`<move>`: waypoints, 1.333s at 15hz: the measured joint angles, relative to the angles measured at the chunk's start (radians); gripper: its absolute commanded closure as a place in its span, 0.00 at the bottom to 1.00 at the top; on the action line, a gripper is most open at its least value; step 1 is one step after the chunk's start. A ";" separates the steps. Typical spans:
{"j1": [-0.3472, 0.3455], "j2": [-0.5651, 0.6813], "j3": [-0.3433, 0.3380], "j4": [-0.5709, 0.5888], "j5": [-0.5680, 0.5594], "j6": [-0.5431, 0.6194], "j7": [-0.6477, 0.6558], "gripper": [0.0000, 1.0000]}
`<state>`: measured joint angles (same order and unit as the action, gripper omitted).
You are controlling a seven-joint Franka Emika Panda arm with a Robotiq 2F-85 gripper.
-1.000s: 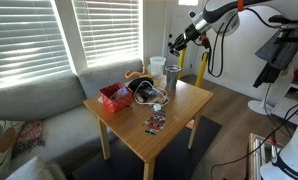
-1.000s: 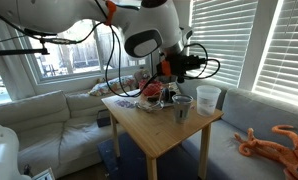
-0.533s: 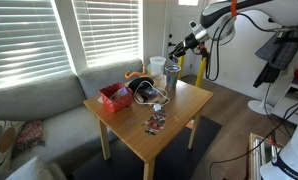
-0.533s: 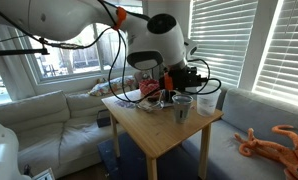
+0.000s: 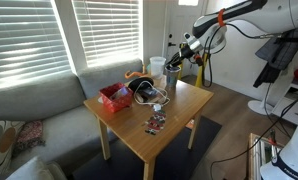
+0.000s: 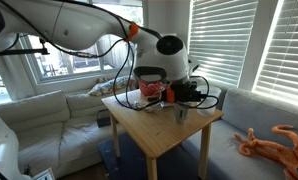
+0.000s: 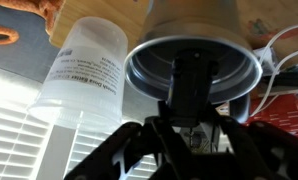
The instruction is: Put the black object inside the silver cup
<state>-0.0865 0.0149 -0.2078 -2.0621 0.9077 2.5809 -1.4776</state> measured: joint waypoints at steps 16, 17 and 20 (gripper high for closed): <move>0.001 -0.065 0.032 -0.010 -0.036 -0.016 0.014 0.04; 0.001 -0.084 0.042 -0.021 -0.069 -0.030 0.044 0.01; 0.003 -0.163 0.073 -0.072 -0.217 -0.103 0.206 0.00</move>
<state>-0.0833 -0.1482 -0.1349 -2.1345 0.6902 2.4779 -1.2718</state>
